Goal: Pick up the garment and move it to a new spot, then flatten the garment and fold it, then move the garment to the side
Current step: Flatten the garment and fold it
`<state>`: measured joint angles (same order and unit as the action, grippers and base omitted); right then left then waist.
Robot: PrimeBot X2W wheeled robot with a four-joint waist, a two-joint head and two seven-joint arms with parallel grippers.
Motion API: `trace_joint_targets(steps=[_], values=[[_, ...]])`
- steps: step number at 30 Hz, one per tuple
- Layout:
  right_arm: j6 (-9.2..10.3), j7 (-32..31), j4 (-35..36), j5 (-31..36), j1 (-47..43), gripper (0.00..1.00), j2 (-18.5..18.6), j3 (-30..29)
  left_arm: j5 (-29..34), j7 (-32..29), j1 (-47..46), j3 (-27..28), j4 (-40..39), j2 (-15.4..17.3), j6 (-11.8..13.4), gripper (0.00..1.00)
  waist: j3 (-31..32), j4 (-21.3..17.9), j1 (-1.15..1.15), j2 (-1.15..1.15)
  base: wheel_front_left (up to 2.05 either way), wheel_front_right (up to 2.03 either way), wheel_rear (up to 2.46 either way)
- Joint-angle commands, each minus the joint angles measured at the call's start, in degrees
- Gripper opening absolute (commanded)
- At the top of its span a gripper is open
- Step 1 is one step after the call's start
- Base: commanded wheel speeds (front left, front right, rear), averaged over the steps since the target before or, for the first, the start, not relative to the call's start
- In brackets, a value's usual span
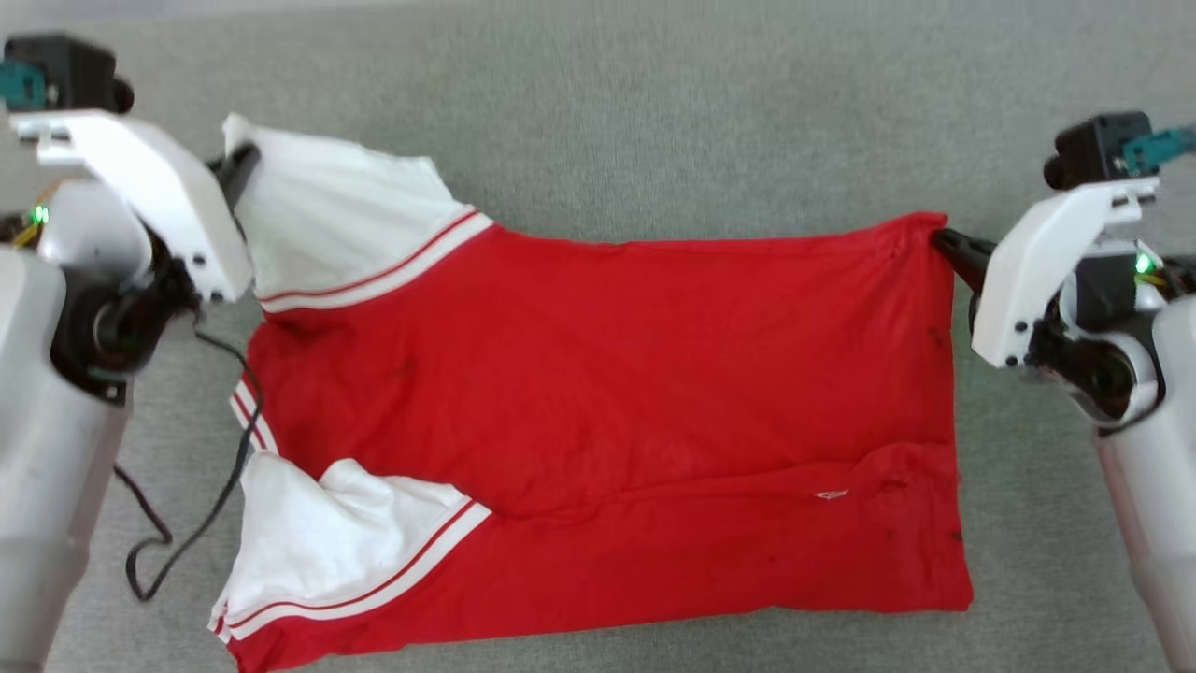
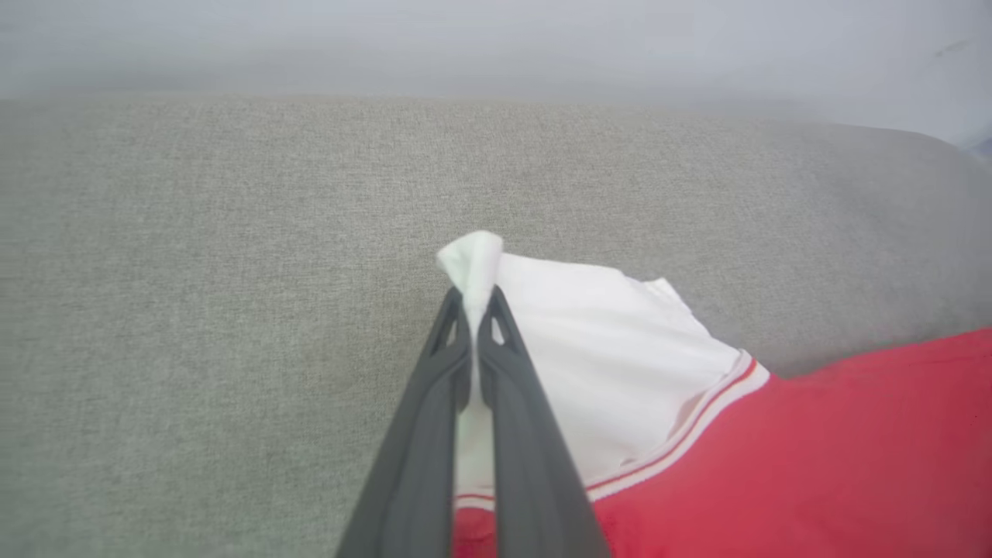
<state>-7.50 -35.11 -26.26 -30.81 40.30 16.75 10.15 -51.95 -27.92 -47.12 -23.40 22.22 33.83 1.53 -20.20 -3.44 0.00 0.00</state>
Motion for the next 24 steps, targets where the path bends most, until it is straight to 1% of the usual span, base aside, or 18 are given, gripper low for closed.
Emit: trace_joint_targets(steps=[1,6,11,15,17,20,21,22,23,24], values=[[0.02,0.34,0.41,0.25,-1.56,0.0,0.03,-0.21,-0.47,0.37,1.34,0.33,-0.29,0.29,0.16,0.0,2.18,0.24,0.0,0.0,0.0,0.0,0.0],[0.02,1.87,4.97,0.79,-8.2,0.0,-0.25,-3.68,-2.09,3.85,9.9,2.17,-4.88,1.31,1.21,0.0,7.0,0.91,0.0,0.0,0.0,0.0,0.0],[0.02,2.39,8.81,1.39,-16.76,0.0,-1.56,-6.8,-3.97,6.81,20.92,3.94,-9.95,2.26,3.8,0.0,11.01,1.16,0.0,0.0,0.0,0.0,0.0],[0.02,2.76,9.99,1.55,-23.37,0.0,-3.09,-8.38,-6.36,8.08,30.78,4.99,-13.15,1.94,5.99,0.0,13.11,1.04,0.0,0.0,0.0,0.0,0.0],[0.02,3.31,9.98,1.42,-26.2,0.0,-3.85,-8.94,-7.65,8.45,35.29,5.08,-14.35,1.35,6.69,0.0,13.61,0.95,0.0,0.0,0.0,0.0,0.0],[0.02,4.83,8.92,1.14,-29.4,0.0,-4.59,-9.27,-9.79,7.92,40.62,4.41,-14.09,-0.38,7.57,0.0,13.74,0.85,0.0,0.0,0.0,0.0,0.0],[0.02,5.35,8.17,0.71,-30.45,0.0,-4.93,-9.18,-10.69,7.41,42.03,3.94,-13.8,-1.28,7.37,0.19,13.75,0.81,0.0,0.0,0.0,0.0,0.0],[0.02,6.07,7.58,0.69,-31.16,0.17,-5.04,-9.0,-11.24,7.89,42.79,4.03,-13.59,-2.12,7.34,0.44,13.78,0.78,0.0,0.0,0.0,0.0,0.0],[0.02,7.09,7.12,1.27,-31.51,1.0,-4.73,-8.55,-11.15,8.82,43.19,4.16,-13.07,-2.53,7.59,1.0,13.81,0.75,0.0,0.0,0.0,0.0,0.0],[0.02,7.96,6.46,0.89,-32.03,1.0,-5.06,-8.15,-10.92,9.3,43.83,3.74,-12.2,-3.12,7.65,1.0,13.83,0.7,0.0,0.0,0.0,0.0,0.0]])
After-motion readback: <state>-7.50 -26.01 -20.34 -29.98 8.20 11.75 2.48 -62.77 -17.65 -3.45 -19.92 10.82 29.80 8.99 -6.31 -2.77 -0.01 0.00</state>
